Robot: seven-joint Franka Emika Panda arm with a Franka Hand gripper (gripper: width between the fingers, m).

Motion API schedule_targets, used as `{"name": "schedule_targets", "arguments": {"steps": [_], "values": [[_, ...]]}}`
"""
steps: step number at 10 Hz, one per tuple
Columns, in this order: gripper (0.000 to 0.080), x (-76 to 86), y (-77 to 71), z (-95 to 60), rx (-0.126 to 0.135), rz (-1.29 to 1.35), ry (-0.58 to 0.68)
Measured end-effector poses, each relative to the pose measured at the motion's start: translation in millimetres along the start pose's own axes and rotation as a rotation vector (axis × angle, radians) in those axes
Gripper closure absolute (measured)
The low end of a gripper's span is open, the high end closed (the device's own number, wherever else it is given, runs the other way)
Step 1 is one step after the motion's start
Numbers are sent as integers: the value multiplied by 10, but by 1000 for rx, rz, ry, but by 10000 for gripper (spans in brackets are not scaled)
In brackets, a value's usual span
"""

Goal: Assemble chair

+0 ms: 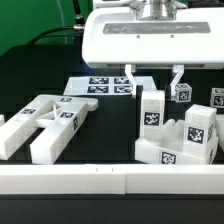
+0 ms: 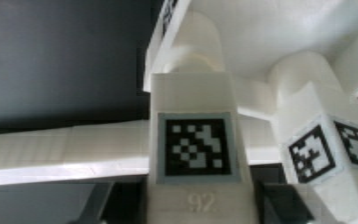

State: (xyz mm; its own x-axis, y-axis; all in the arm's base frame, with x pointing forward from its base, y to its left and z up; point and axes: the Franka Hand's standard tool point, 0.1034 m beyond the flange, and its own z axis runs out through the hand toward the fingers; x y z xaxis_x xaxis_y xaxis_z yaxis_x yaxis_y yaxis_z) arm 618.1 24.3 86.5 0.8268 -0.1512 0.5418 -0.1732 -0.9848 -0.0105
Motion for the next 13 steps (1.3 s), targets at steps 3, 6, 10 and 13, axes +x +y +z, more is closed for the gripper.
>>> {"name": "schedule_targets", "arguments": {"steps": [3, 6, 10, 13], "values": [[511, -12, -19, 40, -5, -13, 46], [462, -23, -24, 59, -6, -17, 48], [171, -43, -20, 67, -6, -19, 37], [151, 109, 54, -44, -2, -36, 30]]}}
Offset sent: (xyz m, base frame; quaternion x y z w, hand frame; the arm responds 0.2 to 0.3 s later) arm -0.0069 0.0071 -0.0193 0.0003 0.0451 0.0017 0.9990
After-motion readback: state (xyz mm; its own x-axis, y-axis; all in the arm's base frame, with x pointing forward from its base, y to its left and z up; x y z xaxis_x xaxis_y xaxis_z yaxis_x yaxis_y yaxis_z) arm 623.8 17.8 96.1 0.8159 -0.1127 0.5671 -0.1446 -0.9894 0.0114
